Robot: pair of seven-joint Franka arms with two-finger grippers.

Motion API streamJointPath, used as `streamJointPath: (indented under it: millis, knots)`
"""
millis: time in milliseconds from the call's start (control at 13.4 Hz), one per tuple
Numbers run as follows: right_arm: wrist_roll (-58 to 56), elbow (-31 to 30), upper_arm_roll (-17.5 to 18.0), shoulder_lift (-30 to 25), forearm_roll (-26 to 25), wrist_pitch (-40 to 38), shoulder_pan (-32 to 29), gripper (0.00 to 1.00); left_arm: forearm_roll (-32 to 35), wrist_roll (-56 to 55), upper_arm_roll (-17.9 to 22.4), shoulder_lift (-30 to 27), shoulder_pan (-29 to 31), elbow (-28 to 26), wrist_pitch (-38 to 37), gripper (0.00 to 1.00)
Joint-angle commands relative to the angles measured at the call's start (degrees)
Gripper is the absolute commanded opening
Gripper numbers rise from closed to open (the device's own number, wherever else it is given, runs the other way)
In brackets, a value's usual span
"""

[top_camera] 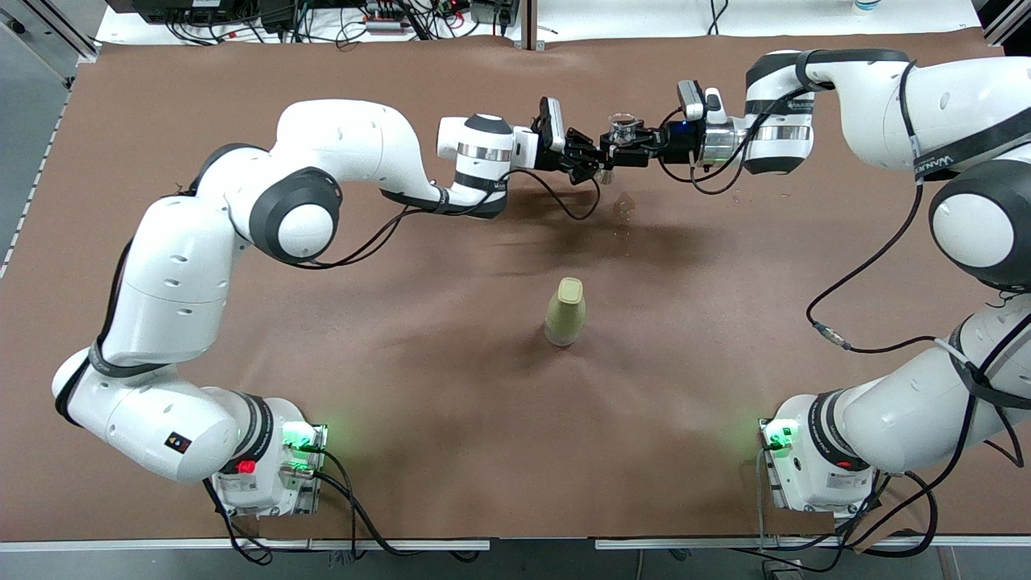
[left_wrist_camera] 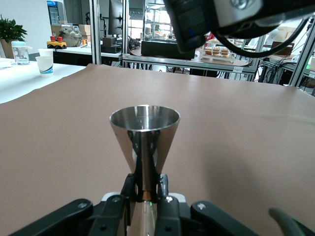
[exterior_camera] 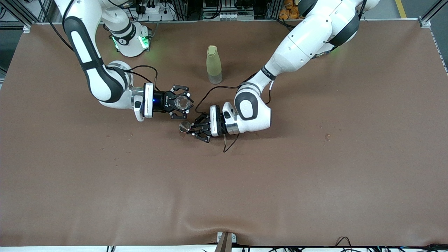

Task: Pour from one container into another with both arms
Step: 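Tilt the beaker with the right gripper over the jigger's rim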

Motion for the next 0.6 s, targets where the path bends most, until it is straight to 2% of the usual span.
streamJointPath:
  millis: [0, 524]
  knots:
    - [1.85, -1.0, 0.16, -0.91, 1.58, 0.28, 0.72, 0.0, -2.15, 2.25, -0.38, 0.39, 0.15, 0.49, 0.36, 0.0]
    - [13.72, -1.53, 0.77, -0.73, 1.66, 0.36, 0.81, 0.0, -3.03, 2.25, -0.38, 0.39, 0.15, 0.23, 0.36, 0.0]
